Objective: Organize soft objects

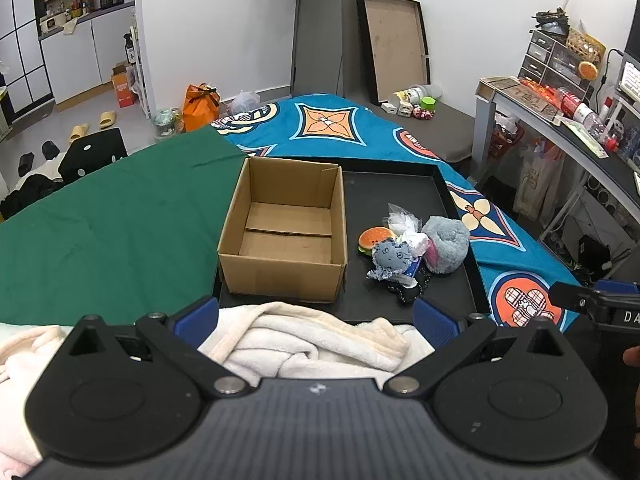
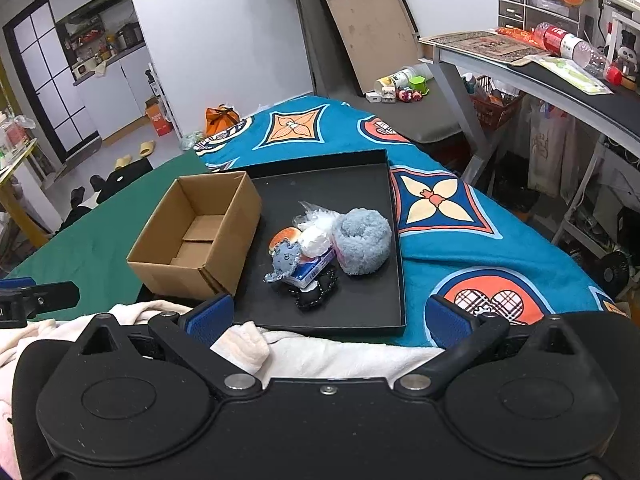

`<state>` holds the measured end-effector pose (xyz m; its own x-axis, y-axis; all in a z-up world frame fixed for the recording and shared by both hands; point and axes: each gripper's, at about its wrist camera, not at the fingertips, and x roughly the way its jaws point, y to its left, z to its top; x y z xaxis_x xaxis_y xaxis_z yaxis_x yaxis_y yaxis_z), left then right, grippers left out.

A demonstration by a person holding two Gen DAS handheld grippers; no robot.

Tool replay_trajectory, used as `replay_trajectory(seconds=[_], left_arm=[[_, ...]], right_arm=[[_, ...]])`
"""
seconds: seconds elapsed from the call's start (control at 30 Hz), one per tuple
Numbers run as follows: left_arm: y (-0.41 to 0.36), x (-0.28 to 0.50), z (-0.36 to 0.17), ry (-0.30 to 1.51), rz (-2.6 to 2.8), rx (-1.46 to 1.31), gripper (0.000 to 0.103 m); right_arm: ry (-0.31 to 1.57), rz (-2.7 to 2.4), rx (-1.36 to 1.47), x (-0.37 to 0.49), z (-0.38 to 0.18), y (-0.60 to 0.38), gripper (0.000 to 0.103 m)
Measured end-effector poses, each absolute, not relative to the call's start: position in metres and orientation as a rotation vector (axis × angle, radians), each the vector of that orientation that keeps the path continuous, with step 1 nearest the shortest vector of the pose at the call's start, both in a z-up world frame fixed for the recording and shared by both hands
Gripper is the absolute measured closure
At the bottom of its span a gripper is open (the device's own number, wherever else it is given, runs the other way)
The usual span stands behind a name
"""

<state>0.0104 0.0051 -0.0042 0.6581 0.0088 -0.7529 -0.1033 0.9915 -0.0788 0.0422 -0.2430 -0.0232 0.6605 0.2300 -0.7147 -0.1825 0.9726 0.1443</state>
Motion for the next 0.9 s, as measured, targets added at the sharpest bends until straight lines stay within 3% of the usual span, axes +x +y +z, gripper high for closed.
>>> replay_trajectory(seconds=[0.5,0.9], left_arm=[[0.021,0.060,-0.022,0.898,0.105,-0.153,0.000],[0.044,0.099,-0.040,0.931,0.143,-0.182,0.001]], right_arm=[[0.851,0.211,0.107,0.092,-0.046,-0.253,0.000],[0.906,0.236,0.165,0.136,-0.066,-0.251,0.010]])
